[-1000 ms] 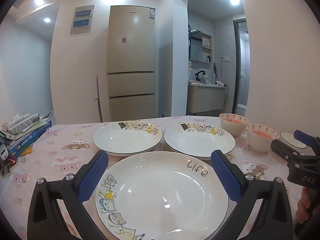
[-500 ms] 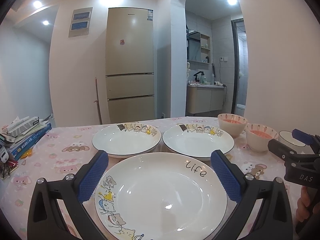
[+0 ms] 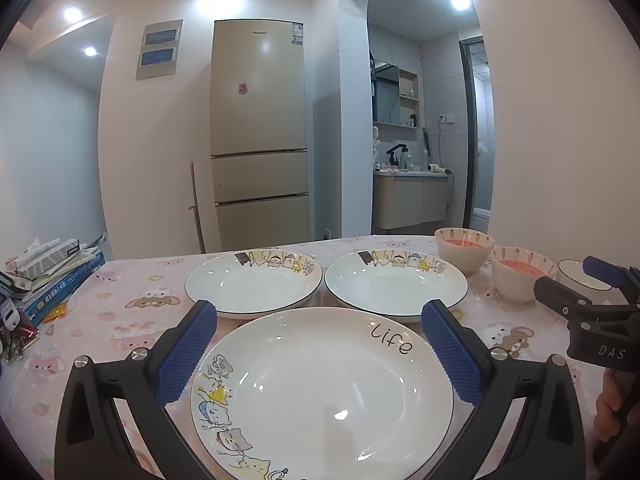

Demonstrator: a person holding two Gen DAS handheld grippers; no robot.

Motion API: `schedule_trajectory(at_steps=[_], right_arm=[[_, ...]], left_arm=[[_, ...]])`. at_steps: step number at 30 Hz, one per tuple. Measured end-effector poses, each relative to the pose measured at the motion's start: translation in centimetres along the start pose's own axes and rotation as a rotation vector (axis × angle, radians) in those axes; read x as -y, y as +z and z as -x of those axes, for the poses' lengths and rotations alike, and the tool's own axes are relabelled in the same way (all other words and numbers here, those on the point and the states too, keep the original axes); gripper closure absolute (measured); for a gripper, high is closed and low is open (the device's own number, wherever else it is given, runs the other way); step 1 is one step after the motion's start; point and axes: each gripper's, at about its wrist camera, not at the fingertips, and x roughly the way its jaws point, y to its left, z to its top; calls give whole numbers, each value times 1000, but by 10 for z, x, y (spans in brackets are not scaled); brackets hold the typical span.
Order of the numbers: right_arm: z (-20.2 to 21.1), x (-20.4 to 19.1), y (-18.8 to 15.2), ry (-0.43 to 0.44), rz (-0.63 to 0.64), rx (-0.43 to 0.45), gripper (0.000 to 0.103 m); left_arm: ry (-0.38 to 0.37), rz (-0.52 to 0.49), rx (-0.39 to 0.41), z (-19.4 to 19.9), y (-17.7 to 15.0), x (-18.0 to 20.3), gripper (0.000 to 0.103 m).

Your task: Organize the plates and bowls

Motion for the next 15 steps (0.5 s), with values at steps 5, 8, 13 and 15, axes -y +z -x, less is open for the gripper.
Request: schedule_trajectory(at_steps=[5, 8, 13, 15], right_arm=[[0, 0, 0, 1, 0, -4, 0], [-1, 0, 0, 3, 1, -9, 0], [-1, -1, 0, 2, 0, -7, 0], [-1, -1, 0, 2, -2, -8, 0]], left_arm=[[2, 11, -3, 0, 0, -1, 0], [2, 10, -3, 0, 0, -2, 0], [3, 13, -5, 0, 0, -1, 0], [3, 14, -4, 0, 0, -1, 0]])
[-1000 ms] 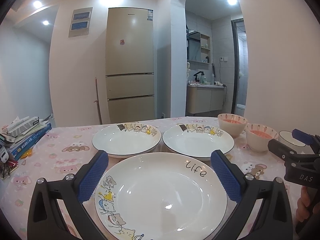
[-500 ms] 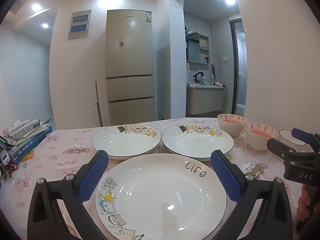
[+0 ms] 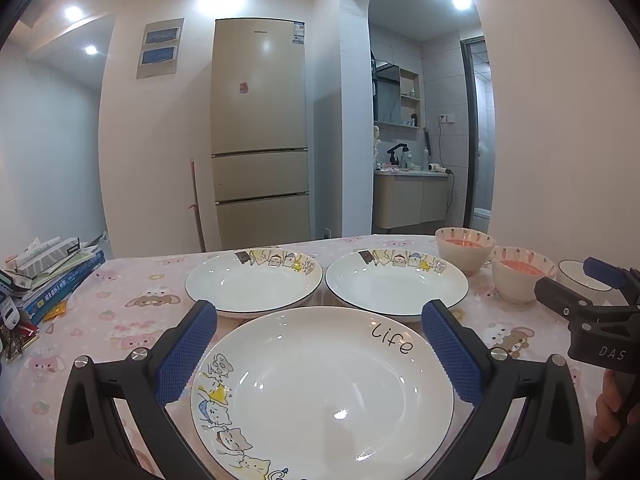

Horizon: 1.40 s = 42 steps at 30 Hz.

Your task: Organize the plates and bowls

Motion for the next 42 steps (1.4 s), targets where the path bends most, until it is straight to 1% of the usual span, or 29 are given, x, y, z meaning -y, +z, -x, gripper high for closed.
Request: schedule_trajectory(at_steps=[9, 42], right_arm=[[0, 0, 0, 0, 0, 0, 0], [0, 0, 0, -4, -4, 2, 0]], left_arm=[[-14, -12, -7, 0, 1, -2, 0], [-20, -3, -18, -2, 2, -1, 0]])
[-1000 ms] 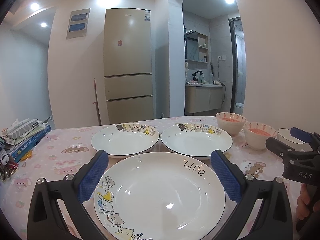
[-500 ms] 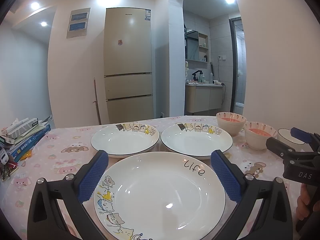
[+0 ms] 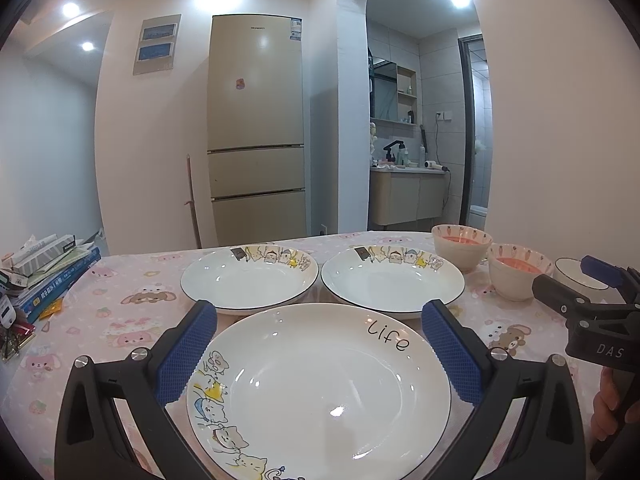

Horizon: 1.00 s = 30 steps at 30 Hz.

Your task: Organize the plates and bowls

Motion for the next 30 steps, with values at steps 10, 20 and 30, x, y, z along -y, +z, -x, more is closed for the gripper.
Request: schedule_trajectory(at_steps=[10, 20, 30], right_arm=[[5, 7, 2, 6, -3, 7, 0], [33, 60, 54, -18, -14, 33, 0], [41, 142, 103, 24, -45, 1, 0]], left_arm=[[-4, -39, 35, 12, 3, 10, 0], [-88, 23, 59, 12, 66, 46, 0], [-59, 1, 116, 3, 117, 99, 0]])
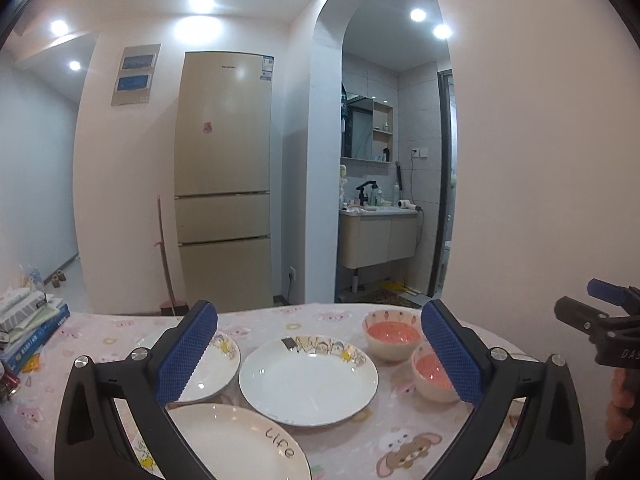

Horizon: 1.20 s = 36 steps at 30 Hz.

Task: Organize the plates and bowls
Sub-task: 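Move both grippers toward the rim of the nearer pink bowl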

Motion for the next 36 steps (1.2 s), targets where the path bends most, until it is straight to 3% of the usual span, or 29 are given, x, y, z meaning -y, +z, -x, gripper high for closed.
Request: schedule_trajectory(at_steps=[3, 6, 9, 14, 19, 22, 25, 30, 36], right_arm=[[-11, 12, 12, 29, 9, -41, 0], [-36, 25, 25, 77, 21, -137, 3], [-70, 36, 26, 125, 17, -265, 12], [-130, 49, 9, 175, -8, -485, 32], [-178, 52, -13, 196, -13, -642, 49], [-200, 50, -28, 202, -20, -741, 70], [-218, 56, -32, 203, -70, -808, 72], [-245, 62, -35, 169, -52, -898, 72], [-260, 62, -43, 206, -73, -964, 76]], left_arm=[[-6, -8, -27, -12, 9, 9, 0], [-20, 10, -121, -40, 15, 20, 1], [-61, 29, -272, -82, 13, 34, 16], [-109, 83, -461, -134, -10, 54, 45], [-160, 123, -623, -173, -38, 67, 49], [-169, 132, -702, -187, -48, 71, 56], [-137, 107, -780, -204, -59, 78, 68], [-179, 112, -884, -223, -68, 89, 68], [-175, 117, -976, -250, -81, 101, 68]])
